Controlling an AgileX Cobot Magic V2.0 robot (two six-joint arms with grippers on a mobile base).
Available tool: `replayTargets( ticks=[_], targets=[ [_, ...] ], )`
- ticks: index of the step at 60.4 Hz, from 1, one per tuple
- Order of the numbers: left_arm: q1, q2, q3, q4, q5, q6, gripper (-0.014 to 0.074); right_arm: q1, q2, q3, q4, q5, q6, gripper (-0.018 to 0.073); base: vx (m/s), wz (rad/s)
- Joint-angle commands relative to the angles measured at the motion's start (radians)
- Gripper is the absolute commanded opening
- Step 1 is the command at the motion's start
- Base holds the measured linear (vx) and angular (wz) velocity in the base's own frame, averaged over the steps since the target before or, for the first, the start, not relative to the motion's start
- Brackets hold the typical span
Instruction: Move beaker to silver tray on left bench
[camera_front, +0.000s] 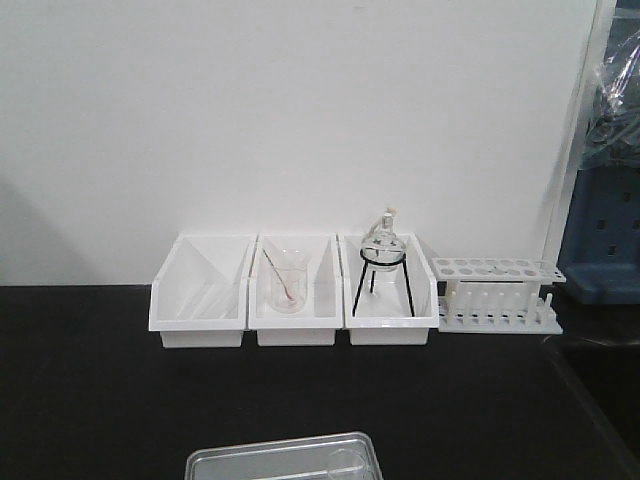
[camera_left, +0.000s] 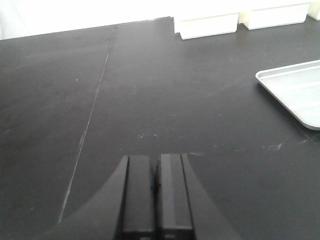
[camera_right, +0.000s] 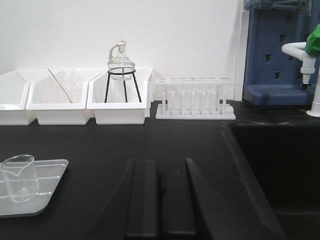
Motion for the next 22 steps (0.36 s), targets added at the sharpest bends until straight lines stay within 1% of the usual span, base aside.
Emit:
replayTargets(
  ticks=[1,22],
  targets=[
    [-0.006,-0.008,0.02,-0.003,-0.075,-0.002,0.0001,-0.006,-0.013,0.005,-0.007,-0.09,-0.002,-0.0011,0.0,0.0],
    [-0.006,-0.008,0.02,-0.003,-0.075,-0.002,0.0001,-0.006,-0.013,0.005,-0.007,-0.09,-0.002,-0.0011,0.0,0.0]
  ],
)
